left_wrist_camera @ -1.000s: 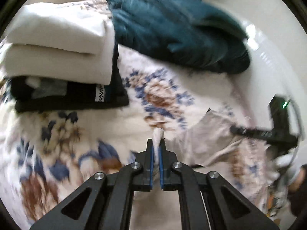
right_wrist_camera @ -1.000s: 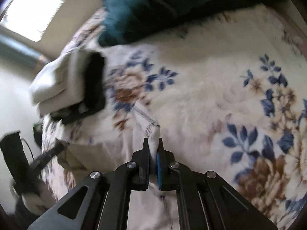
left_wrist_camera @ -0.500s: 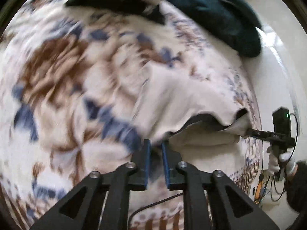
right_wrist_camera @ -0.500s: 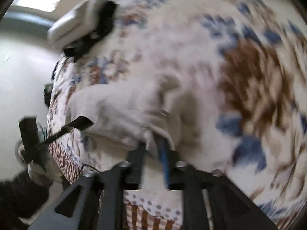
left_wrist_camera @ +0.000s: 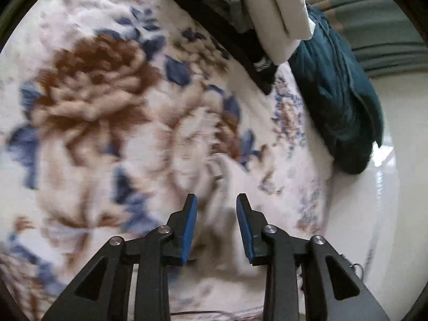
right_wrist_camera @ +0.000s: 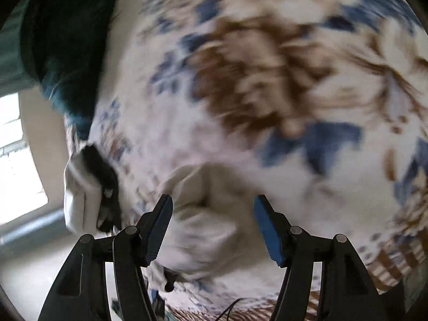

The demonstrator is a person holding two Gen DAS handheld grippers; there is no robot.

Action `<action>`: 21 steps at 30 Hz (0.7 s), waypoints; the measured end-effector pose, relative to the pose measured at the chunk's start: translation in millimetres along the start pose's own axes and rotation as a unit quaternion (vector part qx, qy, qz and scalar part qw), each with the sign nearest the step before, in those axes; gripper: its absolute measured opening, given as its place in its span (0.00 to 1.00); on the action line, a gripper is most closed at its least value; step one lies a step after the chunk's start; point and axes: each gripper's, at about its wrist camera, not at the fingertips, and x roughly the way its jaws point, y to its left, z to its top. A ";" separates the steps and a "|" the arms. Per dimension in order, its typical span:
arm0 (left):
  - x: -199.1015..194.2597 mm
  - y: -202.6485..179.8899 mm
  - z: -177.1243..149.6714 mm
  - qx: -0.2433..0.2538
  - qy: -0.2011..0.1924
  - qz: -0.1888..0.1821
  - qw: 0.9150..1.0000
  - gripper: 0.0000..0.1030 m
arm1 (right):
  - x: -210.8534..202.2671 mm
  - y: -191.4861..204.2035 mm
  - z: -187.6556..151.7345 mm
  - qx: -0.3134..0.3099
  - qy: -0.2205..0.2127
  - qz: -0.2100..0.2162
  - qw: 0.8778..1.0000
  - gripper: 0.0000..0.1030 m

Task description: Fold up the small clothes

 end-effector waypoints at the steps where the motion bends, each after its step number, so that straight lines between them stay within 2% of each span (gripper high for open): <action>1: 3.0 -0.6 -0.3 -0.006 0.006 0.004 1.000 0.27 | 7.8 9.4 -2.8 -0.013 0.018 -0.017 1.000 0.64; 3: 12.9 -4.4 -7.1 -0.003 0.028 0.018 0.999 0.27 | 24.3 22.8 -13.2 -0.055 0.051 -0.068 0.995 0.64; 4: 14.5 -6.1 -11.9 0.008 0.034 0.035 0.999 0.27 | 30.1 24.9 -18.4 -0.087 0.053 -0.115 0.988 0.63; 6: 19.7 -8.7 -27.5 0.053 0.059 0.086 0.993 0.27 | 34.7 20.8 -23.7 -0.117 0.047 -0.192 0.973 0.63; 7: 22.5 -8.9 -37.4 0.084 0.077 0.125 0.986 0.27 | 34.5 13.9 -23.4 -0.117 0.046 -0.206 0.971 0.63; 8: 22.5 -7.7 -42.6 0.095 0.085 0.128 0.984 0.27 | 33.4 6.5 -22.6 -0.110 0.048 -0.201 0.972 0.63; 9: 19.7 -5.3 -46.8 0.096 0.089 0.121 0.984 0.27 | 29.4 -1.4 -21.8 -0.092 0.049 -0.173 0.979 0.63; 11: 6.8 2.3 -53.2 0.074 0.083 0.075 0.991 0.27 | 23.5 -9.4 -23.5 -0.074 0.049 -0.105 0.991 0.64; 15: -5.7 8.0 -50.8 0.027 0.055 0.002 0.998 0.27 | 34.3 -9.1 -32.9 -0.082 0.076 -0.042 0.993 0.64; 16: -3.8 7.8 -47.8 0.018 0.047 -0.002 0.999 0.27 | 42.3 -8.1 -36.1 -0.081 0.091 -0.028 0.992 0.64; 18: 2.2 6.8 -42.2 -0.003 0.040 -0.013 0.999 0.27 | 54.0 -7.1 -42.2 -0.083 0.108 -0.048 0.989 0.62; 19: 6.4 4.6 -39.0 -0.014 0.034 -0.022 0.999 0.27 | 57.9 -7.3 -44.1 -0.081 0.111 -0.045 0.989 0.57; 20: 8.5 1.7 -37.0 -0.022 0.022 -0.033 0.999 0.24 | 57.1 -7.1 -46.3 -0.080 0.108 -0.039 0.990 0.35; 21: 9.1 -2.5 -36.4 -0.023 0.010 -0.038 0.999 0.22 | 55.3 -7.3 -46.5 -0.085 0.102 -0.047 0.990 0.08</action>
